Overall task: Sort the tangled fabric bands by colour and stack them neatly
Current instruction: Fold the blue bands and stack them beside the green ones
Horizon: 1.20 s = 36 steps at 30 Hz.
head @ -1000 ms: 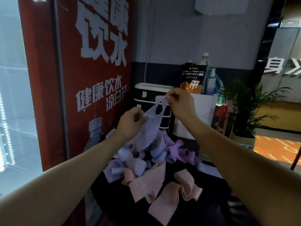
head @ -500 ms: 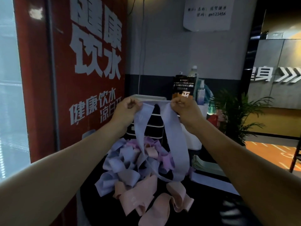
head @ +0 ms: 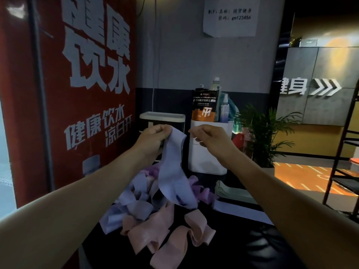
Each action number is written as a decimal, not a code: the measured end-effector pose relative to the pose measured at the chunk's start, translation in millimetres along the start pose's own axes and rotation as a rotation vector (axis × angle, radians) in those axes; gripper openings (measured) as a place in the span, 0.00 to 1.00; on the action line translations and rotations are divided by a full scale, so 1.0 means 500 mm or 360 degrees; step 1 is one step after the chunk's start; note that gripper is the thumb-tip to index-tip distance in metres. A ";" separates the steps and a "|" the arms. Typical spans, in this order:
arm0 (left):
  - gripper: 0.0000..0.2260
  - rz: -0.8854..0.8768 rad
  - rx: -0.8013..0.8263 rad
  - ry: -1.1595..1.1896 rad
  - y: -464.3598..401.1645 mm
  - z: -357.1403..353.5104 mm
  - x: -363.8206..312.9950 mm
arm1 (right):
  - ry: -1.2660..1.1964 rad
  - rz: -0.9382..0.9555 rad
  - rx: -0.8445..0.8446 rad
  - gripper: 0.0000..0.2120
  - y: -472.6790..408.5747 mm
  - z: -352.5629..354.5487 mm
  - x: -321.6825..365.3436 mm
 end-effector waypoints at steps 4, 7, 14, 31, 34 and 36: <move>0.09 -0.0034 0.0077 -0.0076 0.000 -0.023 0.000 | 0.0387 0.0142 0.0097 0.05 0.000 -0.013 0.028; 0.04 -0.0078 -0.0005 -0.0242 -0.002 -0.023 -0.002 | 0.0563 0.0200 0.0002 0.04 -0.006 -0.012 0.030; 0.16 -0.0092 0.0233 -0.0352 0.019 -0.032 0.005 | 0.0456 0.0259 -0.0121 0.05 0.001 0.006 0.044; 0.06 -0.0140 -0.0028 0.0149 0.016 -0.072 -0.005 | -0.0046 -0.0223 0.0153 0.14 0.055 0.002 -0.046; 0.07 -0.0067 -0.0146 0.0273 0.014 -0.058 -0.003 | 0.0212 -0.0295 0.0449 0.13 0.078 -0.022 -0.089; 0.06 -0.0035 -0.0231 0.0324 0.010 -0.044 0.000 | 0.0309 -0.0316 0.0542 0.11 0.091 -0.030 -0.112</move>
Point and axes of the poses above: each hand's wrist, its own y-axis away from the middle knuckle, its own z-axis out of the back of the hand, x = y × z, the point moved 3 cm from there along -y, towards the middle knuckle, and after that the axes turned 4 degrees about x, right-handed, at the moved point
